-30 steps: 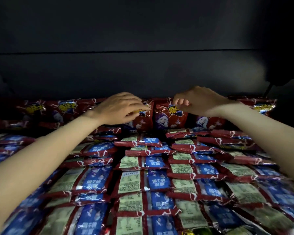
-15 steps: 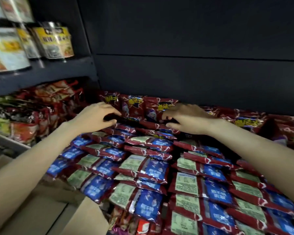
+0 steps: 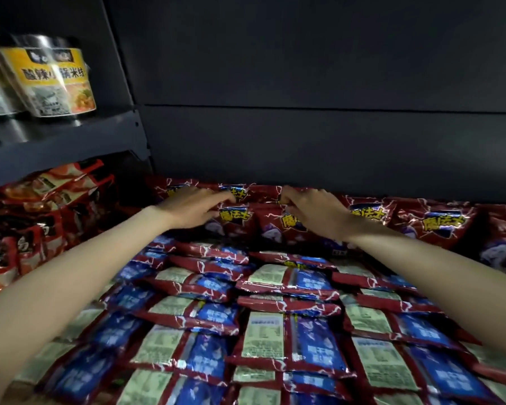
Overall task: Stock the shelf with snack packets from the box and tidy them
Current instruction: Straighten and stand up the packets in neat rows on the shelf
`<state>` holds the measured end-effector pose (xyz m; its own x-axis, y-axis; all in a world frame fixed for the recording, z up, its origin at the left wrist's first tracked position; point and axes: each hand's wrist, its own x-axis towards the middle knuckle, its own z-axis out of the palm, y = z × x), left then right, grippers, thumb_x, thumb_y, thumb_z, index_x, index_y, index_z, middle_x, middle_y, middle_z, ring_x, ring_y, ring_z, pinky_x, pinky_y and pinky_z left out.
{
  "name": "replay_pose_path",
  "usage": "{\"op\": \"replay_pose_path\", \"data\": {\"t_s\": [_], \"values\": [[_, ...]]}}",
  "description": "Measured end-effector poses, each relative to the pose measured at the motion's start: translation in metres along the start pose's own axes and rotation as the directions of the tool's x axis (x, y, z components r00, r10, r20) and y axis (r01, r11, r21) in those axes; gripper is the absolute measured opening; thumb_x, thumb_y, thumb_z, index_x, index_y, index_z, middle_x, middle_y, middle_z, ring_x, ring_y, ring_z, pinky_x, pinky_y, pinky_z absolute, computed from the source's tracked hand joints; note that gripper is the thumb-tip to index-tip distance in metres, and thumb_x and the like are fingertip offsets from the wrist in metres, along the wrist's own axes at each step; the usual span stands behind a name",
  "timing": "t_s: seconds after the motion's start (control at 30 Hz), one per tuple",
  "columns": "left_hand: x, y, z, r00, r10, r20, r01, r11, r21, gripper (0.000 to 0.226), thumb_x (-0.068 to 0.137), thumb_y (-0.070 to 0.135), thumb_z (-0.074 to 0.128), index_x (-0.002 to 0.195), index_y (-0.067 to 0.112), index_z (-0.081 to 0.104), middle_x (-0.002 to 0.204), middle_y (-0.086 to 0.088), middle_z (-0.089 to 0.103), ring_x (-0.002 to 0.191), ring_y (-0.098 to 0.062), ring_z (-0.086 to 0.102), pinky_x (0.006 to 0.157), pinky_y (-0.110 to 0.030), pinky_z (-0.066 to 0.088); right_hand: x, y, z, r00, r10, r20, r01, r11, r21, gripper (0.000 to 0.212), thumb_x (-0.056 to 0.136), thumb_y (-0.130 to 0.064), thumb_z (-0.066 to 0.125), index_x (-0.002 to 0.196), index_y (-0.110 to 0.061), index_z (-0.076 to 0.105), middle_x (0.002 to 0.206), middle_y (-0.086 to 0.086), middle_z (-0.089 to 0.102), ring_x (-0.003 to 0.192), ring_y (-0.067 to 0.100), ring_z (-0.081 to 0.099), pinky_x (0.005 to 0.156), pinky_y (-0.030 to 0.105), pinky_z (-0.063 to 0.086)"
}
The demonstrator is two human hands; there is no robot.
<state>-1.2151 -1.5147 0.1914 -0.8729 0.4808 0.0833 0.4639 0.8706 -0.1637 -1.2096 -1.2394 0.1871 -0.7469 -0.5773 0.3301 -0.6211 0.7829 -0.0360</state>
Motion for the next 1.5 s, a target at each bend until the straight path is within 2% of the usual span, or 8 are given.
{"op": "replay_pose_path", "data": {"t_s": [0.13, 0.37, 0.47, 0.63, 0.77, 0.93, 1.17, 1.5], "values": [[0.009, -0.033, -0.002, 0.998, -0.021, -0.059, 0.02, 1.0, -0.011, 0.048, 0.093, 0.025, 0.057, 0.136, 0.033, 0.04, 0.138, 0.003, 0.051, 0.113, -0.019, 0.057, 0.088, -0.033, 0.045, 0.013, 0.002, 0.006, 0.993, 0.107, -0.047, -0.106, 0.994, 0.033, 0.015, 0.098, -0.019, 0.047, 0.109, -0.01, 0.042, 0.08, 0.013, 0.064, 0.07, 0.036, 0.062, 0.066, 0.046, 0.053], [0.015, -0.027, 0.011, 0.944, 0.232, -0.236, -0.214, 0.972, 0.101, 0.079, 0.08, 0.0, 0.062, 0.142, 0.036, 0.028, 0.138, -0.003, 0.039, 0.115, -0.022, 0.051, 0.08, -0.034, 0.054, 0.023, 0.003, 0.014, 0.987, 0.144, -0.072, -0.151, 0.984, -0.099, 0.018, 0.098, -0.019, 0.046, 0.112, -0.008, 0.042, 0.083, 0.012, 0.064, 0.071, 0.035, 0.062, 0.062, 0.04, 0.051], [0.013, -0.018, 0.025, 0.914, 0.344, -0.217, -0.283, 0.92, 0.27, 0.08, 0.075, 0.003, 0.066, 0.142, 0.03, 0.032, 0.148, -0.007, 0.03, 0.132, -0.025, 0.035, 0.104, -0.04, 0.035, 0.022, 0.005, 0.02, 0.982, 0.006, -0.189, -0.052, 0.971, -0.234, 0.025, 0.087, -0.008, 0.063, 0.108, -0.006, 0.051, 0.088, 0.012, 0.064, 0.075, 0.035, 0.064, 0.063, 0.038, 0.05], [0.018, 0.005, 0.038, 0.964, 0.204, -0.17, -0.172, 0.967, 0.187, 0.082, 0.081, 0.04, 0.067, 0.147, 0.02, 0.023, 0.156, -0.011, 0.007, 0.144, -0.027, 0.006, 0.116, -0.05, 0.01, 0.021, 0.008, 0.025, 0.953, -0.206, -0.221, 0.092, 0.895, -0.436, 0.059, 0.051, 0.015, 0.069, 0.104, -0.011, 0.062, 0.093, 0.017, 0.062, 0.074, 0.033, 0.061, 0.062, 0.04, 0.053], [0.03, 0.014, 0.049, 0.994, 0.092, -0.057, -0.073, 0.958, 0.278, 0.105, 0.077, 0.059, 0.062, 0.15, 0.015, 0.0, 0.155, -0.011, -0.021, 0.141, -0.027, -0.022, 0.113, -0.057, -0.005, 0.015, 0.005, 0.03, 0.98, -0.153, -0.125, 0.082, 0.891, -0.446, 0.051, 0.065, -0.015, 0.081, 0.112, -0.012, 0.061, 0.111, 0.017, 0.058, 0.092, 0.033, 0.059, 0.073, 0.043, 0.053], [0.038, -0.004, 0.058, 0.98, 0.168, -0.106, -0.095, 0.866, 0.492, 0.118, 0.073, 0.068, 0.059, 0.139, 0.018, -0.024, 0.145, -0.013, -0.041, 0.134, -0.027, -0.037, 0.11, -0.051, -0.018, 0.012, 0.008, 0.044, 0.997, -0.079, 0.004, 0.063, 0.767, -0.639, 0.095, 0.065, -0.066, 0.069, 0.142, -0.021, 0.038, 0.14, 0.017, 0.044, 0.124, 0.031, 0.045, 0.099, 0.043, 0.041], [0.026, -0.024, 0.055, 0.968, 0.214, -0.134, -0.115, 0.847, 0.519, 0.13, 0.065, 0.027, 0.083, 0.148, 0.024, -0.016, 0.156, -0.009, -0.018, 0.144, -0.027, -0.011, 0.113, -0.056, 0.01, 0.012, 0.021, 0.046, 0.993, -0.114, 0.011, 0.089, 0.709, -0.699, 0.101, 0.075, -0.074, 0.05, 0.151, -0.024, 0.004, 0.155, 0.014, 0.022, 0.142, 0.03, 0.025, 0.113, 0.045, 0.023], [0.034, -0.015, 0.063, 0.944, 0.272, -0.186, -0.156, 0.866, 0.476, 0.122, 0.072, 0.052, 0.071, 0.147, 0.023, -0.02, 0.153, -0.006, -0.025, 0.144, -0.026, -0.005, 0.114, -0.051, 0.011, 0.006, 0.021, 0.059, 0.99, -0.127, -0.069, 0.037, 0.684, -0.729, 0.1, 0.075, -0.076, 0.05, 0.151, -0.022, 0.015, 0.154, 0.016, 0.026, 0.137, 0.027, 0.036, 0.107, 0.043, 0.034]]}}
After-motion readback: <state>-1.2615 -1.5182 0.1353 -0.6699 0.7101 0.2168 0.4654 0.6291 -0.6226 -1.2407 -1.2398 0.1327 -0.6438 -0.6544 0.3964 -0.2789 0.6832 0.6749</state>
